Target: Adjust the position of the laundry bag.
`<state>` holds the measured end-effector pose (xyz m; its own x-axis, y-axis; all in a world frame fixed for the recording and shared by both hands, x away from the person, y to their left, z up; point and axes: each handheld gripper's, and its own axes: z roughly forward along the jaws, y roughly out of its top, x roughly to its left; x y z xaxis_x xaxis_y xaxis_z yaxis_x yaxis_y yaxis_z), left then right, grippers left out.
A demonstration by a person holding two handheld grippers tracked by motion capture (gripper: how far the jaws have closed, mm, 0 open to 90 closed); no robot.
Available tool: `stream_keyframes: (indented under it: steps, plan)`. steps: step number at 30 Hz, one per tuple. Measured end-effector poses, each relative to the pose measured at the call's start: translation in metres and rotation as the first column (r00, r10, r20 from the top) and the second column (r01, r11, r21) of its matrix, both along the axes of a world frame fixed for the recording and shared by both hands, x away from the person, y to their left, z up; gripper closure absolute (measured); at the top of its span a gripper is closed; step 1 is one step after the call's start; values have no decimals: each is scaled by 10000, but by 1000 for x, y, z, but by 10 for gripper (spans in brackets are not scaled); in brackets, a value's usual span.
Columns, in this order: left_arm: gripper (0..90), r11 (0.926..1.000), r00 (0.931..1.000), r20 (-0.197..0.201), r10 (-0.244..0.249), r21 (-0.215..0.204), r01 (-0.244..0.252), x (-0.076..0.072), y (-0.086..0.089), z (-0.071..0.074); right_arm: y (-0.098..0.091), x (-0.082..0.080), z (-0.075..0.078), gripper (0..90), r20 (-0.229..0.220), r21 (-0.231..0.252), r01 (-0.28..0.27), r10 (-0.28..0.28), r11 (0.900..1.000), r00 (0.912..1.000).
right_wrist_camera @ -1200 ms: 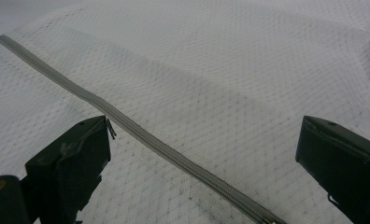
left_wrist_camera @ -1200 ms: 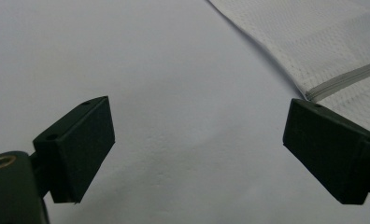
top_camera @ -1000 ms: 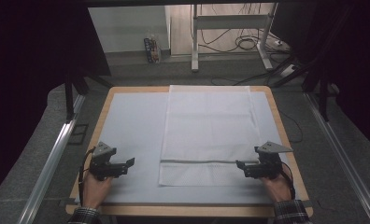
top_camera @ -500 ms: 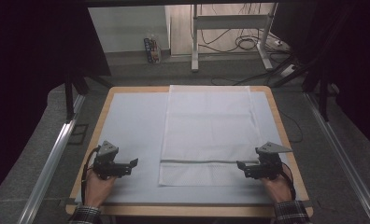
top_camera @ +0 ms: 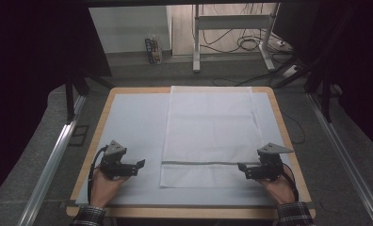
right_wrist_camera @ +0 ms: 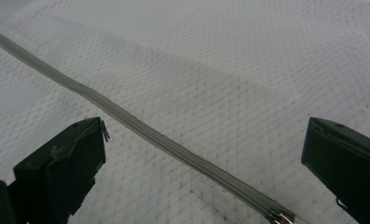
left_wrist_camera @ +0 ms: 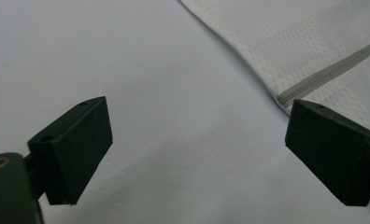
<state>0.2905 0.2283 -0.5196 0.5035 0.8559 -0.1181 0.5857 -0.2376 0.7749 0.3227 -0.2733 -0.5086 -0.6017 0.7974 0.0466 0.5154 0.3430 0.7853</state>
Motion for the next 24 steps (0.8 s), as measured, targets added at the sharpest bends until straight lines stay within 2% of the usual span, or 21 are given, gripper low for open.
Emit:
stream_keyframes:
  steps: [2, 6, 10, 14, 18, 24]
  plan:
    - [108, 10000, 10000, 23, -31, 2, 31, 2, -4, 0, 0, 1, 0, 0, -139, 34, 152, -151, 9999, 9998]
    - [134, 10000, 10000, 55, -78, 44, 77, 4, -9, 1, -2, 1, 5, 40, -103, 4, 306, -306, 9995, 9995]
    - [149, 10000, 9999, 79, -92, 12, 91, 7, -12, 1, -8, 3, 7, 78, -487, 260, 389, -376, 9989, 9981]
    - [163, 9998, 9999, 91, -140, -166, 141, 12, -17, 2, -11, 4, 8, 162, -477, 185, 485, -476, 9987, 9977]
    - [177, 9997, 9995, 217, -237, 92, 235, 17, -24, 2, -16, 6, 9, 250, -355, 26, 808, -806, 9967, 9961]
    - [231, 9994, 9991, 290, -294, 196, 288, 22, -31, 2, -24, 12, 9, 374, -437, -207, 1046, -1054, 9943, 9935]
